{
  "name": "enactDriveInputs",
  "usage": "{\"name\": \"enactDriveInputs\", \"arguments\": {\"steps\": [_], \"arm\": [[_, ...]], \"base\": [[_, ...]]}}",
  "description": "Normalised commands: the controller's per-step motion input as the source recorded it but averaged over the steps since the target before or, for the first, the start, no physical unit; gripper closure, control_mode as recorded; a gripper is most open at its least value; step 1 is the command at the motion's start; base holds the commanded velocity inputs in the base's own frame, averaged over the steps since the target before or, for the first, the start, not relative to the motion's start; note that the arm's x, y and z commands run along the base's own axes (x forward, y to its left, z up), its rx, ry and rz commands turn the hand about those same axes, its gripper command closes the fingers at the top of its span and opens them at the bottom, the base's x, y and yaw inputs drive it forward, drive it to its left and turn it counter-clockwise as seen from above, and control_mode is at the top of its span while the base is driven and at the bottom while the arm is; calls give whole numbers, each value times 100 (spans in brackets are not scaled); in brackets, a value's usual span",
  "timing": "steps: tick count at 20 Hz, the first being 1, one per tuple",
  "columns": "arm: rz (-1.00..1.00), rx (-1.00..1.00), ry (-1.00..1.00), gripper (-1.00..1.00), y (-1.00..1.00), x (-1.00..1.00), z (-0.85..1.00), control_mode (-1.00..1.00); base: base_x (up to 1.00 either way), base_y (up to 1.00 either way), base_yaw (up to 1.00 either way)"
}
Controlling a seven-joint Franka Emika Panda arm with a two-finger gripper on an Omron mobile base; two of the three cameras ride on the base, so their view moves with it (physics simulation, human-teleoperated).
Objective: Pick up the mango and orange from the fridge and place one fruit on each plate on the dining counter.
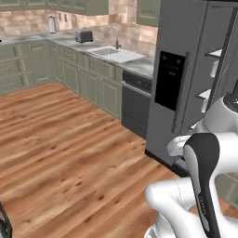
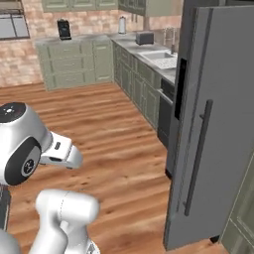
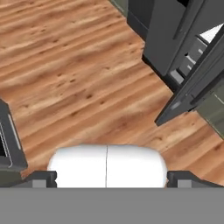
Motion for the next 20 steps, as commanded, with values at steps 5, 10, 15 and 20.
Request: {"name": "enactDriveInputs", "arguments": {"steps": [5, 10, 15, 20], "arm": [[0, 0, 0, -100, 0, 0, 0, 100], [0, 0, 0, -100, 0, 0, 0, 100], [0, 0, 0, -100, 0, 0, 0, 100], [0, 0, 0, -100, 0, 0, 0, 100]], "base": [[62, 52, -59], [43, 61, -61], [43, 70, -54], [55, 74, -48]]}}
